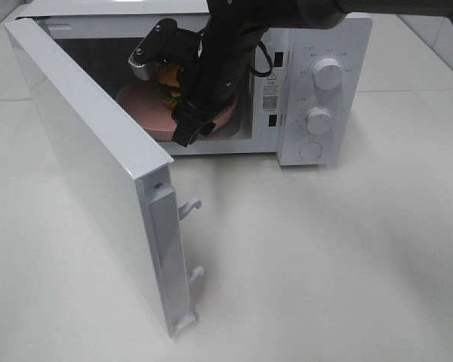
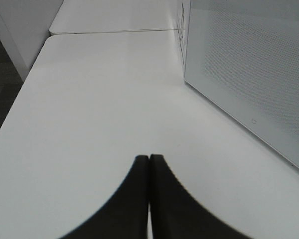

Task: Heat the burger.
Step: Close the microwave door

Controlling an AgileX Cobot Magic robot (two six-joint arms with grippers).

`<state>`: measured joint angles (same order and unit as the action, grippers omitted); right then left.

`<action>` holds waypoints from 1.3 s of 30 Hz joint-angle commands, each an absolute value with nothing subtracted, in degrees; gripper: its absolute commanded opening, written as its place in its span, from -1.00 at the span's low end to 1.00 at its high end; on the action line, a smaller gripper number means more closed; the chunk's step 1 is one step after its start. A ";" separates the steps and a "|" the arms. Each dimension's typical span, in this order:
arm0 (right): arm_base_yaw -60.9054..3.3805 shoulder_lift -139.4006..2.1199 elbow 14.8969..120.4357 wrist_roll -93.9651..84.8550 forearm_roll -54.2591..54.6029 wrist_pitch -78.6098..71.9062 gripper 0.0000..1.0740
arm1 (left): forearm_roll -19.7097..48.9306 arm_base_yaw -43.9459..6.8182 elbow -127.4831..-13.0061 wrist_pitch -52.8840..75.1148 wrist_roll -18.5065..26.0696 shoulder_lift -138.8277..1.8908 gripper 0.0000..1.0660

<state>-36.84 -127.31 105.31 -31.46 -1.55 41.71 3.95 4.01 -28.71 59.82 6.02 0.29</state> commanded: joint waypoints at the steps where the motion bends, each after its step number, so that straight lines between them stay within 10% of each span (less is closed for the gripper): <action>1: -36.78 -126.74 105.48 -24.52 -1.49 44.06 0.29 | 4.53 3.72 -28.53 59.30 5.96 1.43 -1.00; 39: -35.12 -117.91 105.08 1.89 0.92 71.39 0.34 | 4.53 3.72 -28.53 59.30 5.96 1.43 -1.00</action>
